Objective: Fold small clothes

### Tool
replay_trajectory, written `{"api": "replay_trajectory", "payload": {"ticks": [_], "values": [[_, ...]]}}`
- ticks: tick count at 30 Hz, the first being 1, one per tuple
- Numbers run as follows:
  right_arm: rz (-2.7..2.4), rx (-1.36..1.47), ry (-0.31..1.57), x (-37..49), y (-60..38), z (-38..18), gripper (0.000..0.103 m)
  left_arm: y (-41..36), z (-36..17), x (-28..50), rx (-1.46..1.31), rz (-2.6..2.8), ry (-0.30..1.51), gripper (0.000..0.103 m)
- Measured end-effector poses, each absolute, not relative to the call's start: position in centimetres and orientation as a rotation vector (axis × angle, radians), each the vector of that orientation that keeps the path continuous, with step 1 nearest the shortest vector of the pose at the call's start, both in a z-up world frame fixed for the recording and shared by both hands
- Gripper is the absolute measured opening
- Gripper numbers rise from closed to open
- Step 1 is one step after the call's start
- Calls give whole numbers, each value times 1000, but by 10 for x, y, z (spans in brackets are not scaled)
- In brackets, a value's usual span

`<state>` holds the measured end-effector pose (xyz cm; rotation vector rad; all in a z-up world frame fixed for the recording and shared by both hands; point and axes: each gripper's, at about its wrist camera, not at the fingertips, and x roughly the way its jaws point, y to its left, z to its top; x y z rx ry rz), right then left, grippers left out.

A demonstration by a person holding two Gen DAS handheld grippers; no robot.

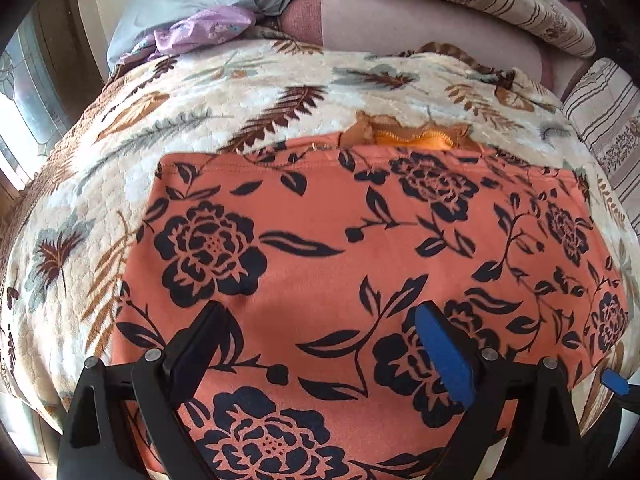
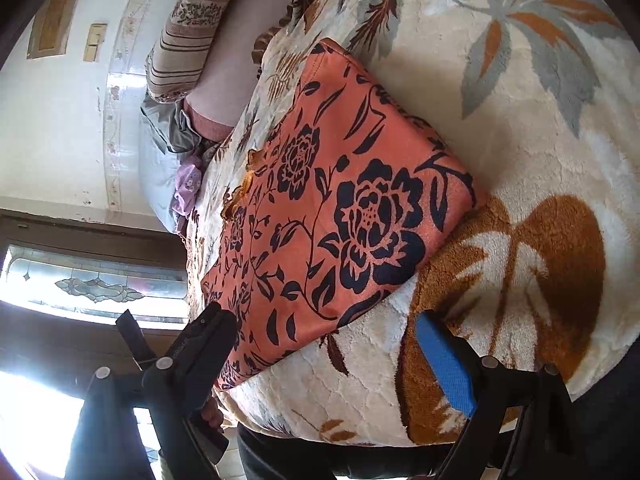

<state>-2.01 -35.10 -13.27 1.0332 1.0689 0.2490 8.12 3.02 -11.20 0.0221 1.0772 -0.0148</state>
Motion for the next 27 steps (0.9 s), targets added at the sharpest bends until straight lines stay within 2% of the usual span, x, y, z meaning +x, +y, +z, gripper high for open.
{"api": "replay_trajectory", "payload": {"ticks": [4,11,16,27], "values": [[252,1036,1069,-21,-354,-134,93,26,-118,78,68,-16,1070,96],[227,1079,1045,-21,-370,-137,93,37,-88,71,-46,-18,971,96],[219,1146,1030,-20,-381,-147,93,29,-108,78,-48,-9,1045,96],[223,1192,985,5,-391,-149,93,-18,-97,78,33,-39,994,96]]}}
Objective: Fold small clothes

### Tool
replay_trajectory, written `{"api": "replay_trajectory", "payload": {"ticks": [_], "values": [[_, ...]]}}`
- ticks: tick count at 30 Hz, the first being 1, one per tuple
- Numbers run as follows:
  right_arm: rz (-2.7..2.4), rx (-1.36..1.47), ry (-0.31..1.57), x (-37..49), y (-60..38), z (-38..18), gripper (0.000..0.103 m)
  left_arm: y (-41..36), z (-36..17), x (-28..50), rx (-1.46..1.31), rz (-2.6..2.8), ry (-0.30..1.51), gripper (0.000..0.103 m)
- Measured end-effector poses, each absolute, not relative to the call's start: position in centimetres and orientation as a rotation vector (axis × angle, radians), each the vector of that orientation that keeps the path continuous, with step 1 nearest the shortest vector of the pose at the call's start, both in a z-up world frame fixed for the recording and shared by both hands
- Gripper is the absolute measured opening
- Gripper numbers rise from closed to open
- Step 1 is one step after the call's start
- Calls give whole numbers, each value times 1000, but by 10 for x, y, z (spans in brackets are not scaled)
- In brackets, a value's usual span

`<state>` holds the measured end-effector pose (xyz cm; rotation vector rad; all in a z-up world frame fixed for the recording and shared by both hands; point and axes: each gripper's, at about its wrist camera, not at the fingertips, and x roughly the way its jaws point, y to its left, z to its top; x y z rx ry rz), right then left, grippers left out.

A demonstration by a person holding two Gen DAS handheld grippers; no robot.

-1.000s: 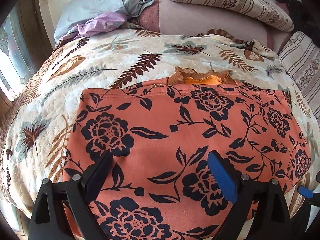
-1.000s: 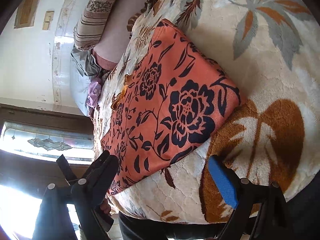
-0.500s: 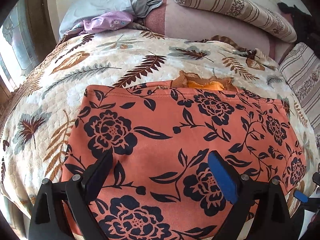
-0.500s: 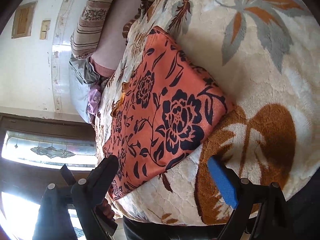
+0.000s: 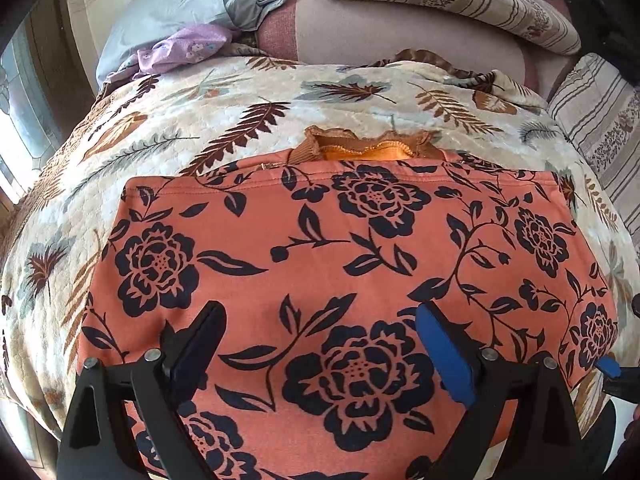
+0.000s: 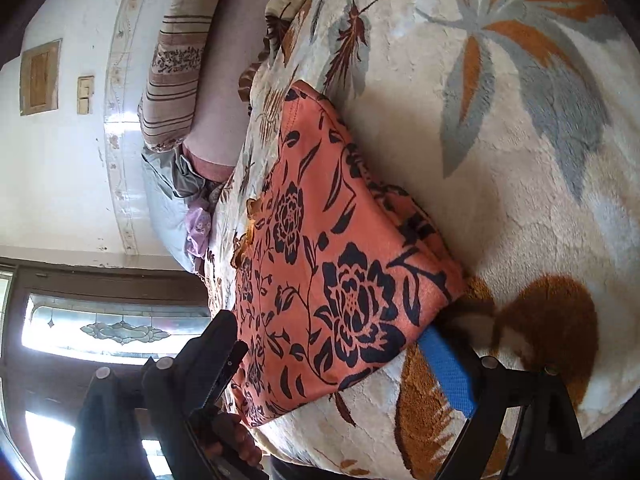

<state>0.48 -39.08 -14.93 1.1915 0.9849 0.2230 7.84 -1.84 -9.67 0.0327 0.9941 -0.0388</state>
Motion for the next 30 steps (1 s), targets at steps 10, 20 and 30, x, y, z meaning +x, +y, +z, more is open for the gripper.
{"api": "replay_trajectory", "payload": {"ticks": [10,20,30], "values": [[195,1148,979,14,-387,-147,93,-33,-93,79,36,-59,996,96],[137,922,1060,28,-369,-143,38,-40,-108,83,49,-64,1032,96],[182,1021,977,34,-365,-141,82,-42,-110,80,60,-57,1014,96]]}}
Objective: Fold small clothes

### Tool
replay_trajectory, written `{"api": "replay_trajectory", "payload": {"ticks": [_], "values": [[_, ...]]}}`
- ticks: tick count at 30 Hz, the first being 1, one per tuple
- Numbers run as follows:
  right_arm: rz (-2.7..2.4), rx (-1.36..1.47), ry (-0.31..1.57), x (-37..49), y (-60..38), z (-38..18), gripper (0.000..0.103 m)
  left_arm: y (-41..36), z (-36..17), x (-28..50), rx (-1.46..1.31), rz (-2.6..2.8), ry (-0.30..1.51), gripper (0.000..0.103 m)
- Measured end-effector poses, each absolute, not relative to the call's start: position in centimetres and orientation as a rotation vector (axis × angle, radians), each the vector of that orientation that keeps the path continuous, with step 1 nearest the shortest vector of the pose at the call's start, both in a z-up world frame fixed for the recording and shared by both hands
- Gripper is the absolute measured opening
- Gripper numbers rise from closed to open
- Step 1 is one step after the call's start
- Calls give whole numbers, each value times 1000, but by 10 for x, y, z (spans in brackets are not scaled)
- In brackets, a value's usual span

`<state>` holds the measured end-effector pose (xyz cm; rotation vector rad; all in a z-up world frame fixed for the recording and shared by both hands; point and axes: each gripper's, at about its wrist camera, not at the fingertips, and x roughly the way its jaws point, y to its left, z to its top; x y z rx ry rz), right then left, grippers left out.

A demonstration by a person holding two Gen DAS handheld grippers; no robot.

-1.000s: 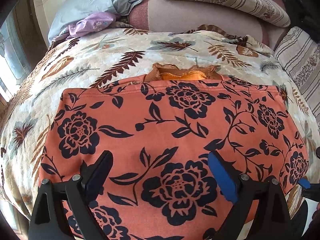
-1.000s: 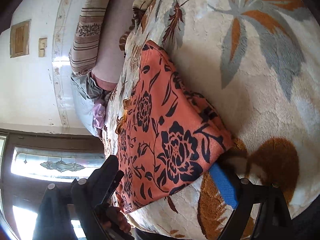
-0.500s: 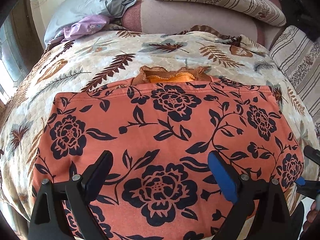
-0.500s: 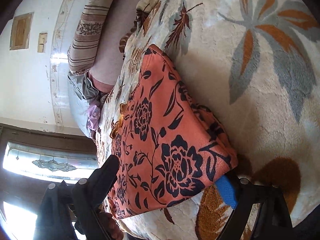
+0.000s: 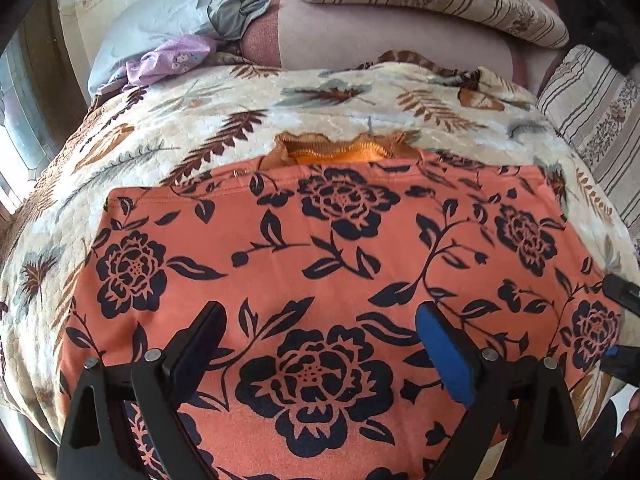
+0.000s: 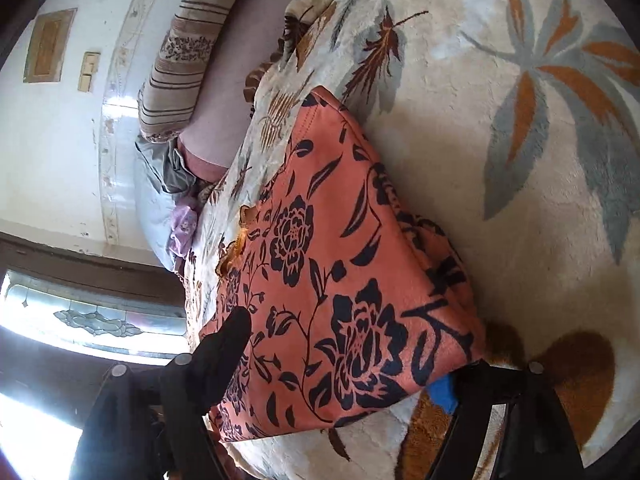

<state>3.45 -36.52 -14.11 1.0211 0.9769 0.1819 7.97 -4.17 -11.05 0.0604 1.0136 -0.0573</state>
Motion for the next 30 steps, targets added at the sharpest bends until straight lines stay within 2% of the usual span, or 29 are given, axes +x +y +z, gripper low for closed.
{"api": "replay_trajectory", "payload": {"ticks": [1,2,3,4,8,11,12,14,15,16,21,24,27,30], "values": [[182,1008,984,38,-363,-143,78,-44,-125,85,87,-63,1076,97],[165,993,1007,42,-361,-147,72,-44,-127,84,98,-61,1046,98],[139,979,1037,44,-360,-150,39,-44,-122,83,102,-60,1030,98],[126,973,1048,45,-360,-151,22,-43,-117,82,96,-61,1042,98],[122,909,1029,48,-352,-139,22,-34,-94,70,59,-49,930,98],[96,960,1028,51,-355,-149,40,-35,-133,81,87,-55,1062,100],[102,972,1023,53,-355,-153,43,-34,-128,79,92,-60,1006,101],[81,919,1045,59,-351,-148,34,-30,-119,81,66,-82,1043,99],[84,891,1041,62,-347,-139,22,-23,-112,80,25,-94,1034,99],[85,838,1027,66,-339,-124,18,-14,-104,77,-11,-89,1006,99],[232,559,848,82,-249,-13,17,73,-65,45,-219,2,876,99],[378,404,793,80,-163,22,17,142,-55,19,-338,117,825,99],[508,270,838,72,-76,6,17,202,-56,-12,-441,223,799,99],[572,183,1031,78,-9,-64,17,244,-65,-35,-503,291,805,99]]}}
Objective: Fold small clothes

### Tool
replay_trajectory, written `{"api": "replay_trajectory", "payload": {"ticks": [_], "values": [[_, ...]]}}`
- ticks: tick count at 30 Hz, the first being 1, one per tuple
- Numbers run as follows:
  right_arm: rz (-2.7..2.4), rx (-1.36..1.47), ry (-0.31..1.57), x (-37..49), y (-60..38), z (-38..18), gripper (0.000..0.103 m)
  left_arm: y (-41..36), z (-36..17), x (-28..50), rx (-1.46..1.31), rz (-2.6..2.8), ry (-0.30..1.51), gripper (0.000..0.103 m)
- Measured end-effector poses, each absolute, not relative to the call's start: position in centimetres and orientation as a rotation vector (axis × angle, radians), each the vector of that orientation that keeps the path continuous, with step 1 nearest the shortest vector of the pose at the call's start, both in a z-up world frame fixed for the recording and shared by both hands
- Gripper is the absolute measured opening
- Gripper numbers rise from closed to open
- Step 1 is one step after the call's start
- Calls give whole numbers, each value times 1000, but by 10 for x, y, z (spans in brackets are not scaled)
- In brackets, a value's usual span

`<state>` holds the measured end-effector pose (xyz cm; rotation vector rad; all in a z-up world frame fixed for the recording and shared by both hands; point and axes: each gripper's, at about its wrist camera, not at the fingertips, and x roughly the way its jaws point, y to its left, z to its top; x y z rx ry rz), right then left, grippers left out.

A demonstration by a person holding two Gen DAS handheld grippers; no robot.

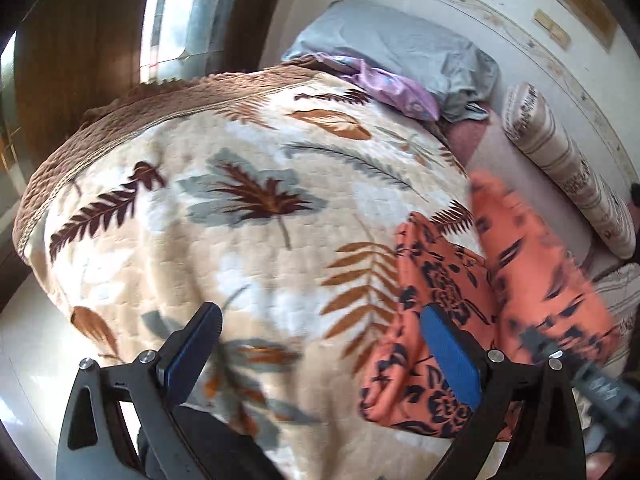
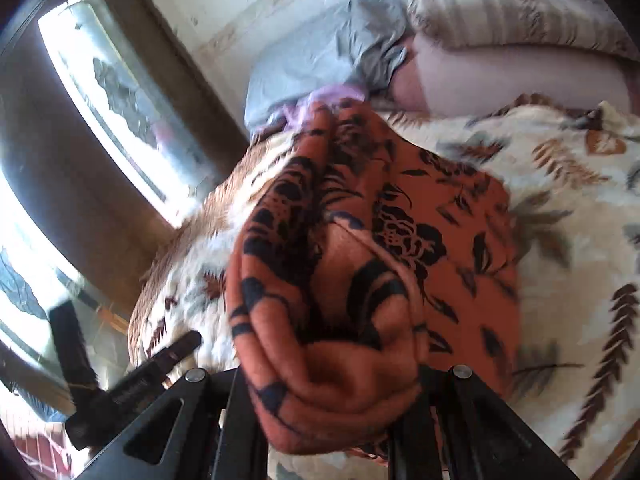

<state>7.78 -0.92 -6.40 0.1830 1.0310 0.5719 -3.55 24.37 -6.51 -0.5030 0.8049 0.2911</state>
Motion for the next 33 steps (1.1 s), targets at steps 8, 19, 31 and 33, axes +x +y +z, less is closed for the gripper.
{"api": "replay_trajectory", "payload": {"ticks": [8,19,31,33], "values": [[600,111,1102,79,30,-82,37,257,-67,-43,-590,197,807,99],[730,298,1047,46,9,-78,74,211,-58,51,-645,-206,912,99],[780,400,1037,44,-17,-97,74,190,-72,135,-688,-287,1117,99],[783,420,1038,46,-19,-96,74,190,-71,137,-691,-295,1117,99]]}}
